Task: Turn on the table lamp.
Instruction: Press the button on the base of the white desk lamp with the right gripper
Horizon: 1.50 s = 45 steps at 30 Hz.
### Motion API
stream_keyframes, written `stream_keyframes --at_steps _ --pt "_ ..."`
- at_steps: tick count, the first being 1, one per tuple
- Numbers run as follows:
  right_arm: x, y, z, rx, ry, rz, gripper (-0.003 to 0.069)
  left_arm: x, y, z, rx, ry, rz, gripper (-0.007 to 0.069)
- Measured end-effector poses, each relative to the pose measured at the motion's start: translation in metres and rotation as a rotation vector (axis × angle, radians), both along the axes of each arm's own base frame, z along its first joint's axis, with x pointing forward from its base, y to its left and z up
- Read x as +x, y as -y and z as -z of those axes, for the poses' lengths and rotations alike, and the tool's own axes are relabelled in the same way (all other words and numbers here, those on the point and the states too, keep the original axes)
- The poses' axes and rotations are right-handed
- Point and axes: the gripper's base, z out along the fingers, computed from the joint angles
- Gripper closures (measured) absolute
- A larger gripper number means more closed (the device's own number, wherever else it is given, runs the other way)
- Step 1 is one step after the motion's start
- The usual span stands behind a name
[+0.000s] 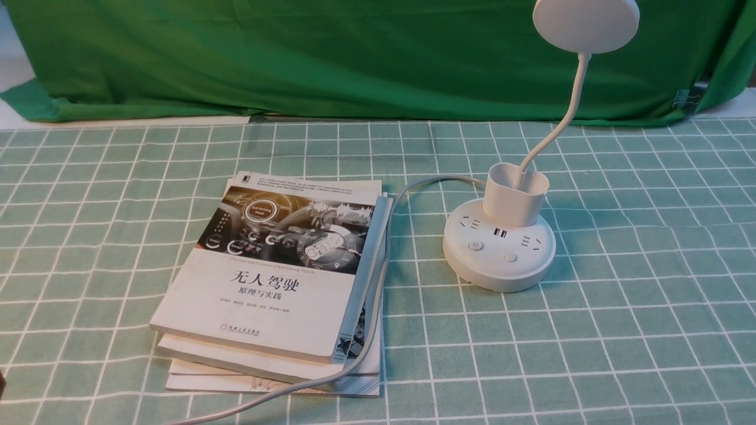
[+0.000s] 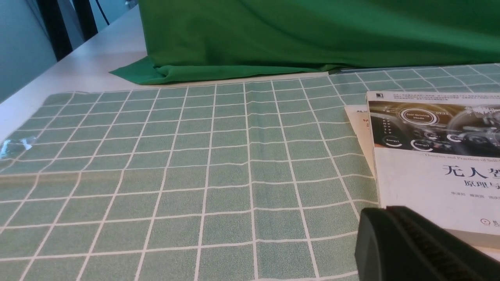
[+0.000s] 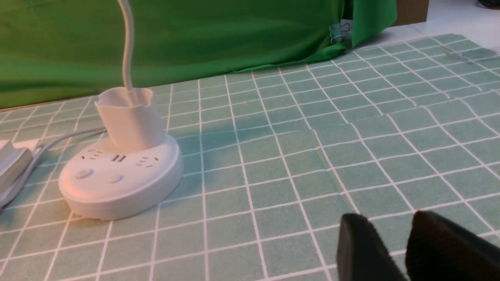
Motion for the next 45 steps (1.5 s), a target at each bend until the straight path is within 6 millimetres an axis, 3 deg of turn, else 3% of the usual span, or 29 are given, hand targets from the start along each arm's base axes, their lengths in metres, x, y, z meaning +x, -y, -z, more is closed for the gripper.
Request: stream_keyframes --at_steps 4,5,6,7,8,13,23,27,30,32,37,41,45 --pt "0.0 -0.002 0.0 0.314 -0.002 0.023 0.0418 0.0 0.0 0.0 0.0 0.0 0.0 0.0603" --pt "0.0 -0.004 0.0 0.541 -0.009 0.038 0.0418 0.0 0.0 0.0 0.0 0.0 0.0 0.0603" --pt "0.0 -0.004 -0.001 0.604 -0.01 0.044 0.0418 0.0 0.0 0.0 0.0 0.0 0.0 0.0603" --pt "0.0 -0.006 -0.001 0.844 -0.019 0.068 0.0418 0.0 0.0 0.0 0.0 0.0 0.0 0.0603" --pt "0.0 -0.006 -0.001 0.943 -0.024 0.079 0.0418 0.0 0.0 0.0 0.0 0.0 0.0 0.0603" --pt "0.0 -0.007 -0.001 1.037 -0.03 0.09 0.0418 0.0 0.0 0.0 0.0 0.0 0.0 0.0603" --pt "0.0 -0.005 -0.012 0.631 0.073 0.017 0.0431 0.0 0.0 0.0 0.0 0.0 0.0 0.0603" --pt "-0.001 -0.006 -0.055 0.37 0.138 -0.047 0.0553 0.0 0.0 0.0 0.0 0.0 0.0 0.0603" --pt "0.005 -0.008 -0.075 0.196 0.082 -0.077 0.0616 0.0 0.0 0.0 0.0 0.0 0.0 0.0603" --pt "0.022 -0.011 -0.101 -0.037 -0.03 -0.129 0.0629 0.0 0.0 0.0 0.0 0.0 0.0 0.0603" --pt "0.068 -0.016 -0.135 -0.319 -0.229 -0.249 0.0629 0.0 0.0 0.0 0.0 0.0 0.0 0.0603" --pt "0.107 -0.028 -0.138 -0.334 -0.357 -0.341 0.0628 0.0 0.0 0.0 0.0 0.0 0.0 0.0603" --pt "0.128 -0.049 -0.126 -0.367 -0.433 -0.46 0.0625 0.0 0.0 0.0 0.0 0.0 0.0 0.0603"
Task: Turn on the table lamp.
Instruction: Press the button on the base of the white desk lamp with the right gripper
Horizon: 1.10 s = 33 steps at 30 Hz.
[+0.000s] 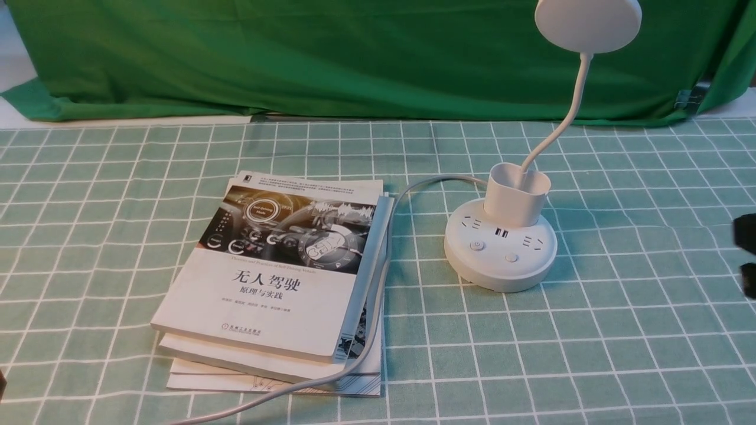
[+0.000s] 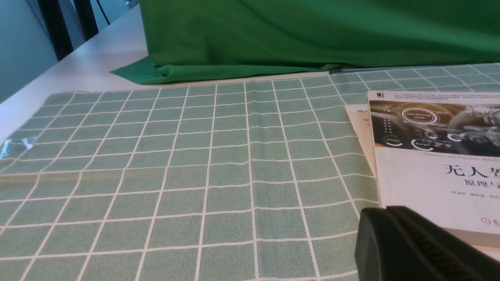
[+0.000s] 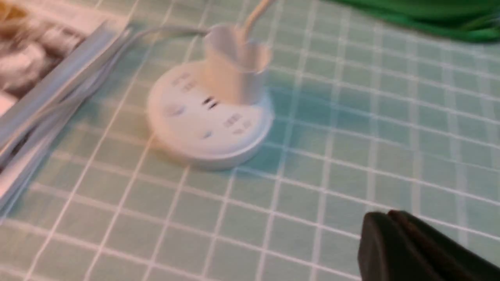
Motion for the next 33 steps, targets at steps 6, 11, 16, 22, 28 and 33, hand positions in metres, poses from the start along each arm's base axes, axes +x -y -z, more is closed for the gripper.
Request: stream_keyframes --at_steps 6,11,16,22,28,33 --pt "0.019 -0.039 0.025 -0.043 -0.063 -0.163 0.062 0.0 0.0 0.0 0.0 0.0 0.0 0.0603" --pt "0.034 -0.063 0.036 -0.029 -0.046 -0.203 0.062 0.0 0.0 0.0 0.0 0.0 0.0 0.0603" --pt "0.059 -0.08 0.056 -0.007 -0.145 -0.171 0.062 0.0 0.0 0.0 0.0 0.0 0.0 0.0603" --pt "0.08 -0.09 0.079 -0.012 -0.218 -0.144 0.0627 0.0 0.0 0.0 0.0 0.0 0.0 0.0603" --pt "0.104 -0.101 0.094 -0.019 -0.262 -0.134 0.0631 0.0 0.0 0.0 0.0 0.0 0.0 0.0603" --pt "0.127 -0.106 0.103 -0.016 -0.263 -0.113 0.0631 0.0 0.0 0.0 0.0 0.0 0.0 0.0603"
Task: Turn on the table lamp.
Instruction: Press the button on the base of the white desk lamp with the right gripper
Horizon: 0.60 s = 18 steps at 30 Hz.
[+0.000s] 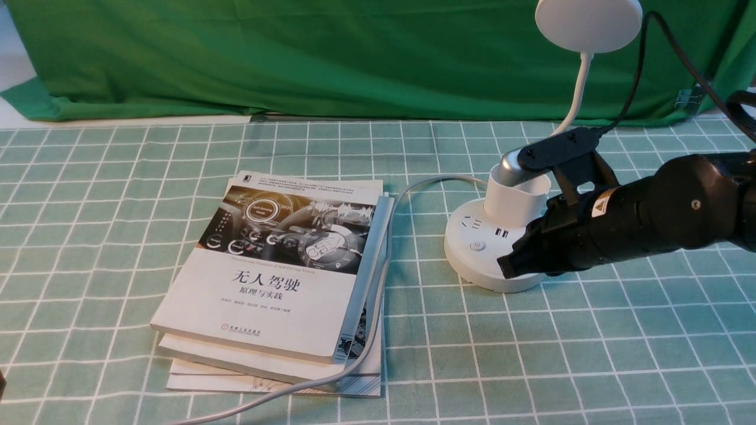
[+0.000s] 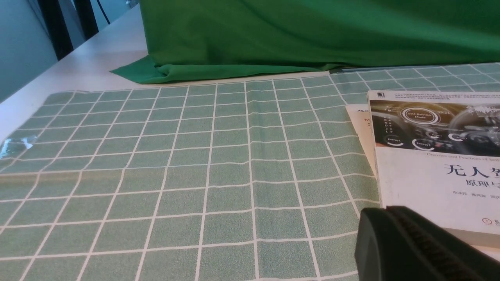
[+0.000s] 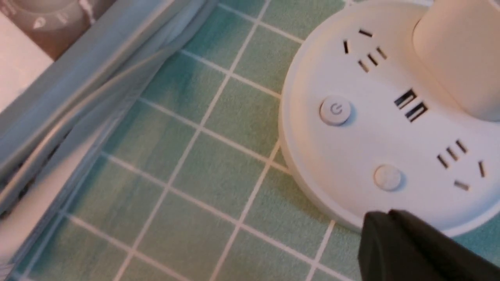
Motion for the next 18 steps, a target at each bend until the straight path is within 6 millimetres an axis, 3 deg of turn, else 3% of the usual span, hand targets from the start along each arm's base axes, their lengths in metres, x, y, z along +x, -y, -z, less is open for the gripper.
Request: stream_keyframes --at_steps 8,18 --pt "0.017 0.0 0.02 -0.01 0.023 0.027 0.0631 0.0 0.0 0.0 0.0 0.0 0.0 0.0603" --pt "0.024 -0.001 0.036 -0.017 0.028 0.037 0.0631 0.0 0.0 0.0 0.0 0.0 0.0 0.0603"
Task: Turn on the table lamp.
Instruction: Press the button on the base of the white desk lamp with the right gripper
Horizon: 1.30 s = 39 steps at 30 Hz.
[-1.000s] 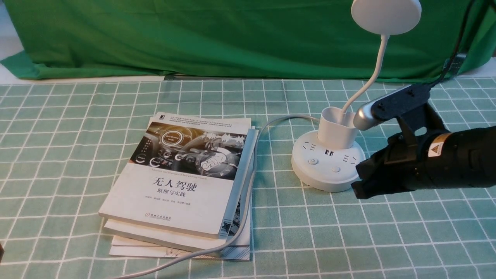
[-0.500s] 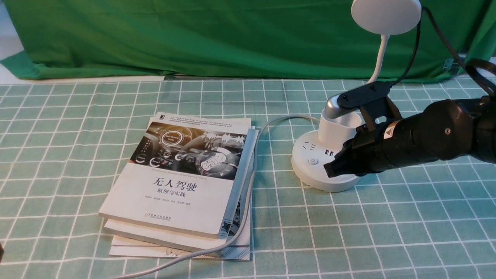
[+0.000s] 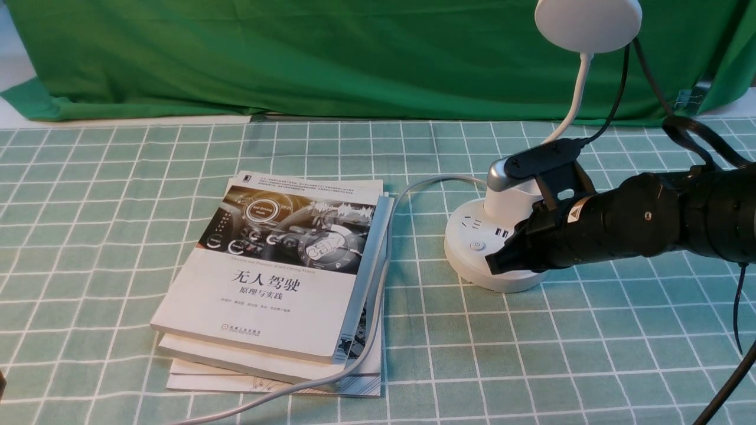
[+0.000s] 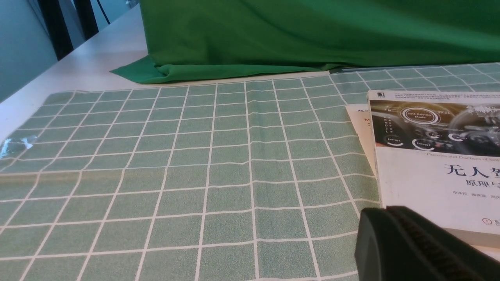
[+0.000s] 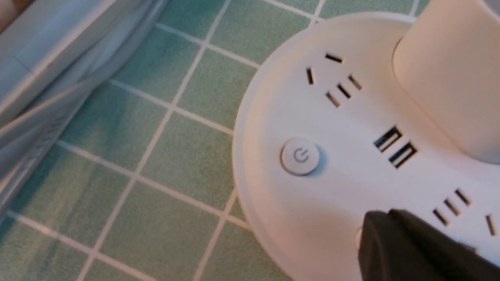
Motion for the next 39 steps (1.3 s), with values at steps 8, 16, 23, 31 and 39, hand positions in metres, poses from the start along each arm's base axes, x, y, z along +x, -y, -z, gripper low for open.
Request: stream_keyframes --at_steps 8,16,23,31,39 --pt "0.0035 0.0059 0.0046 -0.006 -0.009 0.016 0.063 0.0 0.0 0.0 0.0 0.0 0.0 0.0603" --pt "0.004 0.0059 0.0047 -0.006 -0.004 0.017 0.0629 0.0 0.0 0.0 0.0 0.0 0.0 0.0603" --pt "0.0054 0.0057 0.0036 -0.002 0.014 0.02 0.0629 0.0 0.0 0.0 0.0 0.0 0.0 0.0603" --pt "0.0057 0.0057 0.0034 -0.001 0.018 0.02 0.0629 0.0 0.0 0.0 0.0 0.0 0.0 0.0603" --pt "0.006 0.0056 0.0039 0.0 0.02 0.021 0.0629 0.0 0.0 0.0 0.0 0.0 0.0 0.0603"
